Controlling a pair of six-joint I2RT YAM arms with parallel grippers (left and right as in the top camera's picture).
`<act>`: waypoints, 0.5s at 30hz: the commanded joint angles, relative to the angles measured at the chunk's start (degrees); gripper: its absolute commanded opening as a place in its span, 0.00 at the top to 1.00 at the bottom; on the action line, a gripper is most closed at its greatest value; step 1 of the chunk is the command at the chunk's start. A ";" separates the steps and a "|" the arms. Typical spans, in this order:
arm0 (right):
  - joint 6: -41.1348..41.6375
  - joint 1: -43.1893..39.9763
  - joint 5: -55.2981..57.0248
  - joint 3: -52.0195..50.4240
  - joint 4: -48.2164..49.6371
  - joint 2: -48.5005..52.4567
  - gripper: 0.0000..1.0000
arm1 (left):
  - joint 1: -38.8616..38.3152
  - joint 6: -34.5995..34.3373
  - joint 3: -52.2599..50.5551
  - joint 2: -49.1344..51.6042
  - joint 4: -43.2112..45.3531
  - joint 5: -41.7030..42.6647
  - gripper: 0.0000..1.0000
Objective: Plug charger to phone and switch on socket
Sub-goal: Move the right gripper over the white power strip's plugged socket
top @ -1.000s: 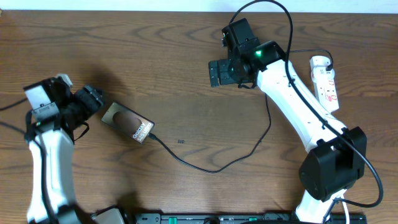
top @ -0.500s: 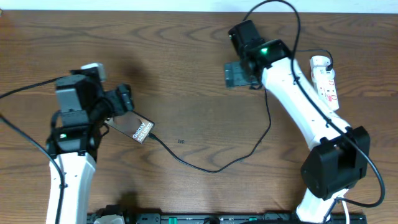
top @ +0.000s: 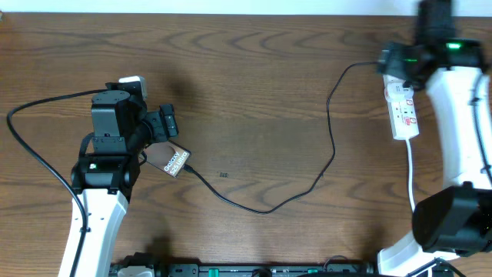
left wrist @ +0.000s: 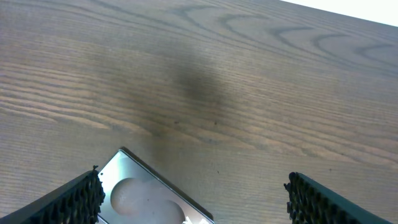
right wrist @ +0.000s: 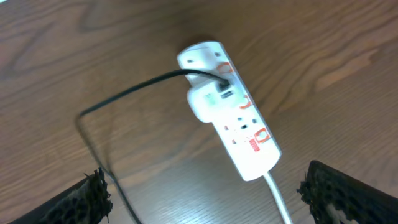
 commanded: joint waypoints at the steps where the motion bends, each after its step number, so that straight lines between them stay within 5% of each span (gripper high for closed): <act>1: -8.44 -8.81 -18.38 0.44 -0.17 1.86 0.01 | -0.20 1.14 1.33 -0.31 0.20 -1.16 0.09; 8: -27.15 -17.66 -32.11 0.33 -1.64 5.18 0.01 | -0.20 0.92 1.33 -0.31 0.17 -1.16 0.09; 15: -29.53 -17.51 -28.79 0.28 0.96 9.38 0.01 | -0.20 0.48 1.27 -0.31 0.15 -1.16 0.09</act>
